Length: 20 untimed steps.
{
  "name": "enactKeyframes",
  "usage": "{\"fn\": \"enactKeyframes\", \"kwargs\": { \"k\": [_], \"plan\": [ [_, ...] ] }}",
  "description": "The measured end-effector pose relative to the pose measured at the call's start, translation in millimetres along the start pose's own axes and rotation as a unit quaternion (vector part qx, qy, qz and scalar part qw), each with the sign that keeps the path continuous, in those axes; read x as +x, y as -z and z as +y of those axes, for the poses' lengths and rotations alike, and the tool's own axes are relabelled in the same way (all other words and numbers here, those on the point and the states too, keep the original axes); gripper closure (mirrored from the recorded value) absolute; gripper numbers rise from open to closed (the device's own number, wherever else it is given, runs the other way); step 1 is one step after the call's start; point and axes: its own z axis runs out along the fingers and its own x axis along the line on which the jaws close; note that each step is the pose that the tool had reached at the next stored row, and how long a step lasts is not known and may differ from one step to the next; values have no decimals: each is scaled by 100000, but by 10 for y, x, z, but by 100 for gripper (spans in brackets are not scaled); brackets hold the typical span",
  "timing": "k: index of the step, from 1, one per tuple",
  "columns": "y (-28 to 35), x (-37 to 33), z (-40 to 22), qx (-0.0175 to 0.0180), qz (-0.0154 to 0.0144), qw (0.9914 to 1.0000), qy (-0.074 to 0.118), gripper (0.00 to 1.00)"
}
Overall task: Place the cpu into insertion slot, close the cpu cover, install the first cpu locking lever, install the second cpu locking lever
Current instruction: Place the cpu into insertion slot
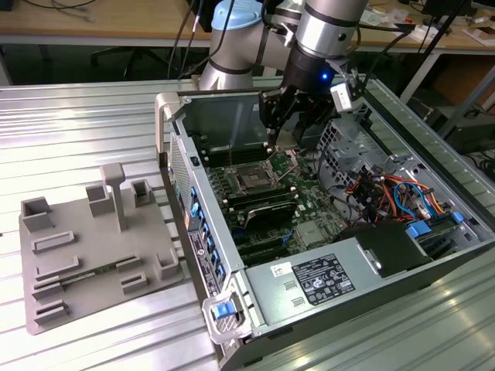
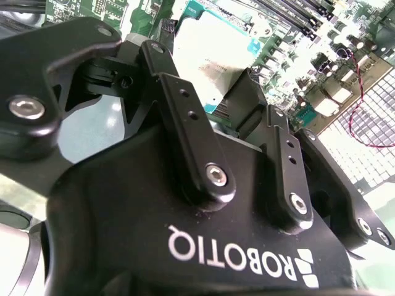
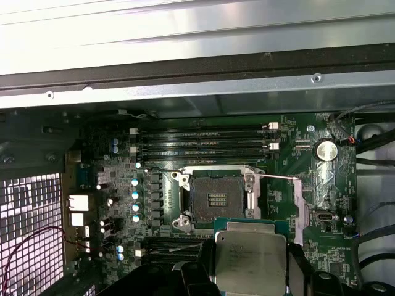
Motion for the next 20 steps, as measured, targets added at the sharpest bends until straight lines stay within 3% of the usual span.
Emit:
{"fn": "enactKeyframes", "kwargs": {
  "k": [3, 20],
  "plan": [
    [-37, -1, 1, 328, -9, 99999, -7, 45],
    [-80, -1, 3, 686, -18, 99998, -15, 45]
  ]
}}
